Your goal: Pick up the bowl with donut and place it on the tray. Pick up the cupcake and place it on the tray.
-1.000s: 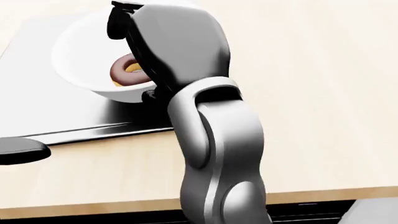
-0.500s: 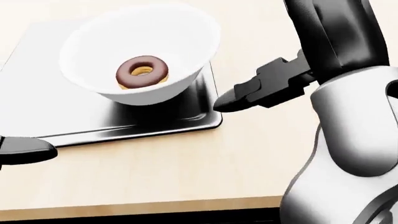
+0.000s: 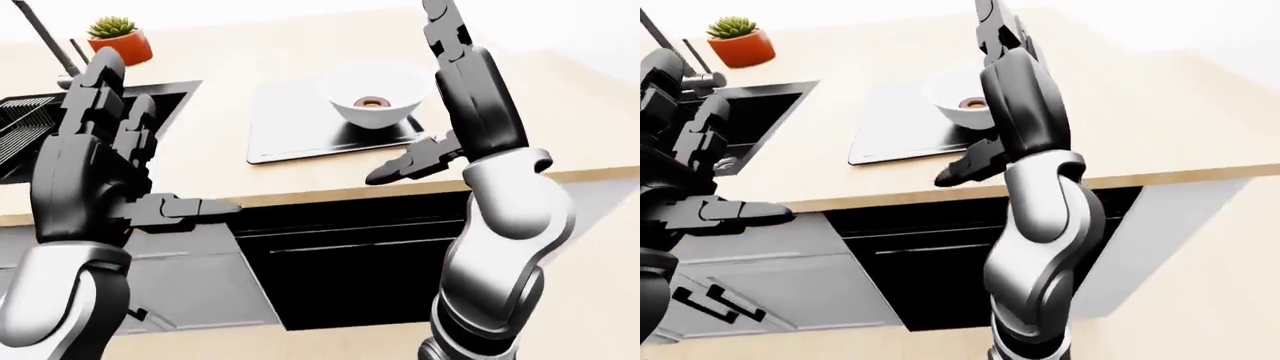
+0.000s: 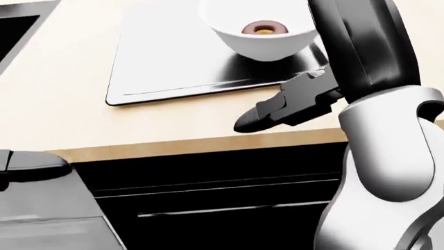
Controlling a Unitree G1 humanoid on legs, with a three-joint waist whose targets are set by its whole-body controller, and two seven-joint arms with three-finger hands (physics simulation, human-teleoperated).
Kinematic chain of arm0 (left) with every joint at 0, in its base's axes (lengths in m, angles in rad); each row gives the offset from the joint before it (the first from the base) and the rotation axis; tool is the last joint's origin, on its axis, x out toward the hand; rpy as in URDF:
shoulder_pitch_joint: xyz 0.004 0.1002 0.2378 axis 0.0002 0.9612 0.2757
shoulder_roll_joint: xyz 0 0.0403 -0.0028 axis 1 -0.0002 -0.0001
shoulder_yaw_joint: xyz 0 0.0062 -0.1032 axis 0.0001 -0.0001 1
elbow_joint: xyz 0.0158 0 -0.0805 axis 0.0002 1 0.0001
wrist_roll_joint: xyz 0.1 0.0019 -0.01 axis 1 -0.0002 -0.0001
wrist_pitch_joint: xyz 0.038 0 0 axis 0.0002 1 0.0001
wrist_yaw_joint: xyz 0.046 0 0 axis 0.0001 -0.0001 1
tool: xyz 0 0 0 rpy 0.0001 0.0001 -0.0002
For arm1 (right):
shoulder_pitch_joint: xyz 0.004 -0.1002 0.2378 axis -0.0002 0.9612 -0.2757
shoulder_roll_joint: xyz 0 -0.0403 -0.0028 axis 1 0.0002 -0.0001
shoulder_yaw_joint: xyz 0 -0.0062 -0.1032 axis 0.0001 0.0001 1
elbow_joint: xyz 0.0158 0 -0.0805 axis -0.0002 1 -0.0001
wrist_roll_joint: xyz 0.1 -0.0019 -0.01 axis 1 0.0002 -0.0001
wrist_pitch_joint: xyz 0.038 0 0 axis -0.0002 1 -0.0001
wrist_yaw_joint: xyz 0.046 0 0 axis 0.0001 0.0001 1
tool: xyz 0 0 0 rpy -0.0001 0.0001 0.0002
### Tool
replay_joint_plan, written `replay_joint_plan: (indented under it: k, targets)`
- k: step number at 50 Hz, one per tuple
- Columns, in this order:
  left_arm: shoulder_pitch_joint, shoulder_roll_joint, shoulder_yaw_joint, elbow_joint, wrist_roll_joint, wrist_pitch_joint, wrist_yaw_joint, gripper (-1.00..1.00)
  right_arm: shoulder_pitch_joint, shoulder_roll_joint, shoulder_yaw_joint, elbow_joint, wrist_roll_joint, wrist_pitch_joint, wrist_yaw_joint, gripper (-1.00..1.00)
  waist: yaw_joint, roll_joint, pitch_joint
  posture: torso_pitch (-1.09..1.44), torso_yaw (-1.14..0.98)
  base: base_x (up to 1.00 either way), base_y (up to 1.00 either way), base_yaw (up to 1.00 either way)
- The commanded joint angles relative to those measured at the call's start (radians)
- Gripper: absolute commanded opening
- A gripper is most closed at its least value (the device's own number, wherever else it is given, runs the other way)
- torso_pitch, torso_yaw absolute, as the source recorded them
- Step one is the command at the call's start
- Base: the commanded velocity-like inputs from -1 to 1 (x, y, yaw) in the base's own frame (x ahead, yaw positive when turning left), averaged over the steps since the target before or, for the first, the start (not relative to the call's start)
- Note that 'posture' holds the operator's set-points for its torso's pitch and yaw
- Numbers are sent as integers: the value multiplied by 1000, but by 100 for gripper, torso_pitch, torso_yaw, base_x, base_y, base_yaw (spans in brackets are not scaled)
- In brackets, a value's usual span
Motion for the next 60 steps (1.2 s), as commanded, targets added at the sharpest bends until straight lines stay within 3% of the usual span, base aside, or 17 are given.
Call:
replay_joint_plan:
  k: [1,4,9,13,18,19,27,29,30,33,36,39,49,51,52,56,60]
  targets:
    - [-20,7,-1,-17,9,-32,-3,100,-17,-2,-1,-25,2,-22,-23,100,-5,-1,-11,0,0,-28,85,0]
    - [-22,3,-6,-16,17,-32,-8,100,-13,-2,-2,-24,12,-22,-29,100,-15,-70,-12,0,0,-23,86,0]
    - [-19,-2,-3,-20,27,-30,-17,100,8,2,8,-28,22,-26,-34,100,-2,-77,-25,0,0,-14,88,0]
    - [-4,-11,-8,-15,47,-46,-33,100,30,4,7,-23,41,-37,-41,100,-16,-30,13,0,0,0,91,0]
    - [-17,-19,-23,-11,66,-40,-40,100,28,-20,-29,-3,125,-43,-92,100,-31,108,-24,0,0,0,93,0]
    - [-22,-20,-28,-10,69,-37,-39,100,26,-32,-41,6,152,-43,-107,100,-10,66,12,0,0,0,94,0]
    - [-63,-29,-59,-7,97,-11,-43,100,45,-66,-34,0,213,-26,-159,100,-4,-20,16,0,0,0,93,0]
    - [-66,-29,-64,-9,101,-7,-47,100,45,-66,-28,-2,211,-21,-157,100,-23,-104,-19,0,0,0,93,0]
    - [-67,-30,-63,-10,103,-5,-49,100,43,-66,-27,-3,211,-19,-157,100,-13,-44,16,0,0,0,93,0]
    - [-73,-31,-58,-10,103,1,-52,100,42,-66,-26,1,214,-22,-159,100,-2,-74,-26,0,0,0,93,0]
    - [-75,-31,-52,-12,100,5,-52,100,42,-65,-24,-2,212,-22,-158,100,-6,-36,2,0,0,0,94,0]
    - [-65,-33,-50,-14,103,-3,-55,100,47,-63,-24,-7,213,-20,-157,100,1,97,-26,0,0,0,97,0]
    - [-48,-38,-51,-14,111,-17,-62,100,55,-57,-19,-16,216,-19,-158,100,7,-26,20,0,0,0,97,0]
    - [-47,-40,-53,-13,116,-19,-63,100,67,-55,-16,-15,220,-24,-161,100,-18,-103,-13,0,0,0,98,0]
    - [-47,-40,-54,-14,117,-18,-64,100,73,-54,-15,-15,225,-27,-161,100,-8,-50,15,0,0,7,97,0]
    - [-50,-41,-48,-19,114,-11,-65,100,68,-55,-16,-21,222,-19,-155,100,-12,-65,-17,0,0,17,98,0]
    - [-51,-41,-48,-18,115,-11,-65,100,70,-57,-20,-20,227,-22,-160,100,-25,22,0,0,0,22,98,0]
